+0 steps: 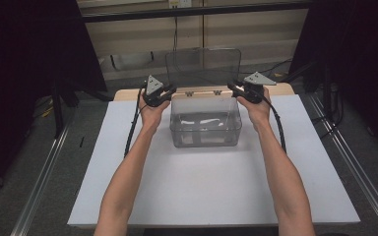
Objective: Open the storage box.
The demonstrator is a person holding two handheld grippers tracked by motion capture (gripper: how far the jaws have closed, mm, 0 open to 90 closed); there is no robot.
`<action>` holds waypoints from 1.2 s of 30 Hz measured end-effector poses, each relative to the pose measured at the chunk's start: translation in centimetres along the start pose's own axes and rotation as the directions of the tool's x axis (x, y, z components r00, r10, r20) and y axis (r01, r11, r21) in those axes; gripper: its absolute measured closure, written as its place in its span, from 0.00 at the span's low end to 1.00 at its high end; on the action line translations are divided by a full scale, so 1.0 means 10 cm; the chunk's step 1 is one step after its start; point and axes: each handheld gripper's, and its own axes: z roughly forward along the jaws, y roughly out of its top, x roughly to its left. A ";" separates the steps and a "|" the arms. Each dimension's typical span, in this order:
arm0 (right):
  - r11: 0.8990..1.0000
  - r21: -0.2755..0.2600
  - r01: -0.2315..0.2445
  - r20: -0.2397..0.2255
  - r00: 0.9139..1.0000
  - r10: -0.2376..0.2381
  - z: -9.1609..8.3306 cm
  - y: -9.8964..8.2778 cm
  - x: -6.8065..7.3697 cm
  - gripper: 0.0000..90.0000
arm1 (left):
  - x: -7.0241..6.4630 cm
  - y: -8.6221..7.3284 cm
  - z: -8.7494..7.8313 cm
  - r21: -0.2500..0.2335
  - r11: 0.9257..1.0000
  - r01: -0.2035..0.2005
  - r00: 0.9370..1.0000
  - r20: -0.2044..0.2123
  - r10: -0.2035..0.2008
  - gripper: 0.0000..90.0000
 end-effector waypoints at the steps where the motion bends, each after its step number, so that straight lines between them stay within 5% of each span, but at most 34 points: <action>1: 1.000 0.002 -0.001 0.002 1.000 0.001 0.00 0.00 0.00 0.74 | 0.00 0.00 0.01 -0.001 1.000 0.002 1.000 0.001 -0.002 0.83; 36: 0.999 0.035 -0.022 0.010 1.000 0.022 0.08 -0.06 -0.01 0.69 | 0.01 0.00 0.08 0.033 0.998 0.055 0.998 0.000 -0.055 0.76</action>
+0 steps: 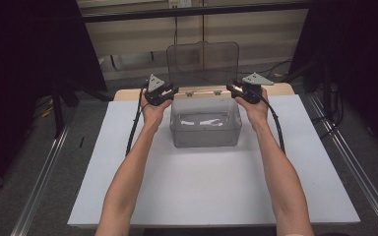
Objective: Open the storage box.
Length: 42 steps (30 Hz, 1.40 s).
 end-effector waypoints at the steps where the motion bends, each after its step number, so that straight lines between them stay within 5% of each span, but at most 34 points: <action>1: 1.000 -0.001 -0.005 -0.001 1.000 0.005 0.00 0.00 0.00 0.69 | 0.00 0.00 0.00 0.004 1.000 -0.003 1.000 0.004 0.003 0.75; 24: 0.998 0.025 -0.050 -0.024 0.998 0.050 0.04 -0.04 -0.06 0.64 | 0.04 0.00 0.05 0.043 0.998 0.050 0.998 0.024 -0.051 0.66; 33: 0.994 0.048 -0.096 -0.027 0.995 0.098 0.06 -0.05 -0.09 0.60 | 0.07 -0.03 0.07 0.041 0.993 0.110 0.994 0.016 -0.111 0.59; 39: 0.992 0.049 -0.113 -0.023 0.993 0.114 0.07 -0.08 -0.11 0.58 | 0.06 -0.05 0.10 0.044 0.996 0.073 0.996 0.037 -0.075 0.58; 40: 0.994 0.053 -0.099 -0.023 0.995 0.101 0.08 -0.07 -0.10 0.66 | 0.03 -0.06 0.12 0.040 0.996 0.084 0.995 0.053 -0.086 0.61; 41: 0.993 0.062 -0.097 -0.056 0.993 0.101 0.09 -0.08 -0.08 0.70 | 0.01 -0.05 0.12 0.030 0.997 0.076 0.996 0.040 -0.078 0.62; 42: 0.995 0.050 -0.083 -0.032 0.996 0.085 0.09 -0.07 -0.08 0.64 | 0.00 -0.06 0.13 0.041 0.997 0.071 0.997 0.019 -0.072 0.61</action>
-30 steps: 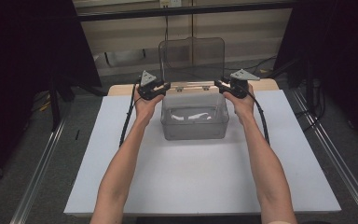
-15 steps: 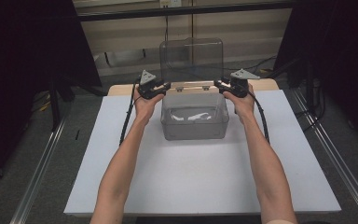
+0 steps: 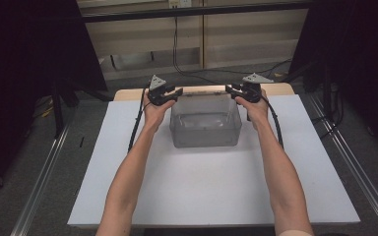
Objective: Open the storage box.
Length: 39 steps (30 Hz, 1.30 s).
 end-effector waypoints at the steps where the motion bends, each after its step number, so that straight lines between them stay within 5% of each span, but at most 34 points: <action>1: 1.000 0.010 -0.016 0.022 1.000 0.016 0.00 0.01 -0.01 0.60 | 0.02 -0.01 0.00 0.000 1.000 0.023 1.000 0.011 -0.023 0.60; 2: 1.000 0.023 -0.006 0.027 1.000 0.005 0.00 0.00 -0.01 0.61 | 0.04 -0.02 0.00 -0.009 0.999 0.045 0.999 0.016 -0.045 0.58; 10: 1.000 0.010 -0.003 0.054 0.999 0.003 -0.01 -0.02 0.00 0.57 | 0.03 -0.03 0.00 -0.015 0.999 0.035 0.999 -0.002 -0.035 0.53; 19: 1.000 -0.005 0.009 0.058 0.998 -0.009 -0.11 0.03 0.02 0.38 | 0.02 -0.03 -0.07 -0.015 0.998 0.061 0.998 -0.003 -0.061 0.37; 31: 0.999 -0.042 0.006 0.053 0.999 -0.004 -0.32 0.08 0.15 0.14 | -0.08 0.05 -0.36 -0.025 0.998 0.049 0.998 -0.026 -0.050 0.11; 39: 0.999 -0.053 0.011 0.064 0.998 -0.008 -0.51 0.08 0.24 0.04 | -0.16 -0.06 -0.59 -0.061 0.997 0.054 0.998 -0.021 -0.056 0.05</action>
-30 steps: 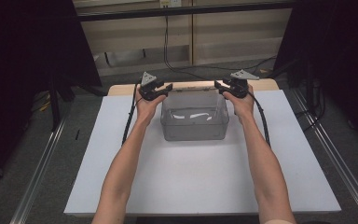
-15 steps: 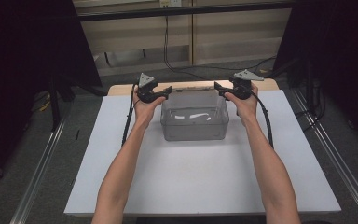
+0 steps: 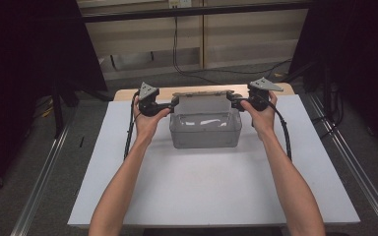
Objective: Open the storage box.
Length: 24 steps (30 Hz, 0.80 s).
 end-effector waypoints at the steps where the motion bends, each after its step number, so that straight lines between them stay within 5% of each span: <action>1: 1.000 -0.002 0.009 0.006 1.000 -0.009 -0.03 -0.01 0.01 0.03 | 0.00 -0.01 -0.03 -0.009 1.000 0.002 1.000 -0.005 -0.002 0.05; 3: 1.000 -0.008 0.010 0.005 1.000 -0.010 -0.08 -0.03 0.01 0.03 | -0.01 -0.03 -0.08 -0.022 0.999 0.024 1.000 -0.004 -0.024 0.05; 9: 0.999 -0.013 0.029 0.022 0.999 -0.029 -0.21 -0.06 0.08 0.02 | -0.06 -0.04 -0.21 -0.018 1.000 -0.005 1.000 -0.006 0.005 0.03; 20: 0.998 -0.028 0.056 0.063 0.997 -0.054 -0.47 -0.17 0.14 0.00 | -0.16 -0.04 -0.56 -0.082 0.996 -0.043 0.999 -0.014 0.042 0.04; 24: 0.997 -0.029 0.071 0.073 0.995 -0.068 -0.55 -0.16 0.15 0.02 | -0.21 -0.07 -0.67 -0.096 0.995 -0.021 1.000 -0.003 0.021 0.04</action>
